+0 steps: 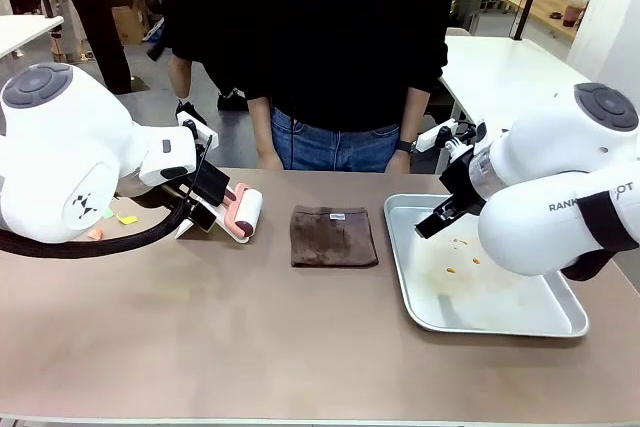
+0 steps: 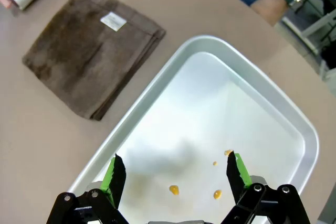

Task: Clean the surface of the table.
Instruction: Hold the Lint Roller with your left hand and the towel with your right hand.

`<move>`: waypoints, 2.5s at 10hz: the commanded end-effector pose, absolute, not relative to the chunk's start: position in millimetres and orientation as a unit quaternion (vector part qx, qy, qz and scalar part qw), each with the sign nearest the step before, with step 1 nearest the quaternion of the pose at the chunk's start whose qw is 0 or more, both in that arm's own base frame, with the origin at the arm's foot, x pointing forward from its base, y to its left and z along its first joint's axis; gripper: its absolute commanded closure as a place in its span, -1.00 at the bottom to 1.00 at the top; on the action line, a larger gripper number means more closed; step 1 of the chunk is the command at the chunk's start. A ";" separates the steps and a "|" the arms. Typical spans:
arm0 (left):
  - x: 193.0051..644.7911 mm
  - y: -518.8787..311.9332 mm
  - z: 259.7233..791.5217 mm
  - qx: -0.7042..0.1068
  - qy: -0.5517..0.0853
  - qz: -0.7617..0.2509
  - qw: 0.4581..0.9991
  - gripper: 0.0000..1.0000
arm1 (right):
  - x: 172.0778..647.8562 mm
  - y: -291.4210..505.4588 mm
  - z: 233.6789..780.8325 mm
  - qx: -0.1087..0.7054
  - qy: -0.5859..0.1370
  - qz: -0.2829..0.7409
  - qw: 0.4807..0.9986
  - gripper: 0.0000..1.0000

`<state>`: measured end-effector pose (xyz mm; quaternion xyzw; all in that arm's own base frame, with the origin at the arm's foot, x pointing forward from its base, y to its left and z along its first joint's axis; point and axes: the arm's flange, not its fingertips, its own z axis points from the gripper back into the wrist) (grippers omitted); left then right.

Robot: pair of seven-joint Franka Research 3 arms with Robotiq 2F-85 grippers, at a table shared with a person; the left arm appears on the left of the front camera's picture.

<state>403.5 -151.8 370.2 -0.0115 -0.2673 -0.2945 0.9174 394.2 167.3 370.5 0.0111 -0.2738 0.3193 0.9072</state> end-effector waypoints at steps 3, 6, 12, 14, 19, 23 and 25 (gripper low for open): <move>403.5 -151.8 370.2 -0.011 -0.267 -0.295 0.917 -1.00 | 394.4 167.3 370.6 0.011 -0.274 0.319 0.907 -1.00; 403.5 -151.8 370.2 -0.011 -0.267 -0.295 0.917 -1.00 | 394.4 167.3 370.6 0.011 -0.274 0.319 0.907 -1.00; 375.0 -104.4 440.8 -0.094 -0.198 -0.334 0.917 -1.00 | 353.0 137.2 446.1 0.107 -0.186 0.281 0.935 -1.00; 360.9 -64.4 475.3 -0.145 -0.224 -0.313 0.912 -1.00 | 332.1 112.8 478.3 0.176 -0.164 0.248 0.939 -1.00; 348.1 94.7 490.5 -0.420 -0.252 -0.139 0.861 -1.00 | 272.4 -50.8 491.3 0.429 -0.202 0.022 0.880 -1.00; 316.0 187.4 440.9 -0.516 -0.286 -0.024 0.807 -1.00 | 265.8 -164.9 448.6 0.532 -0.238 -0.095 0.807 -1.00; 294.3 207.0 425.2 -0.528 -0.305 0.011 0.792 -1.00 | 266.3 -190.4 428.7 0.549 -0.240 -0.127 0.790 -1.00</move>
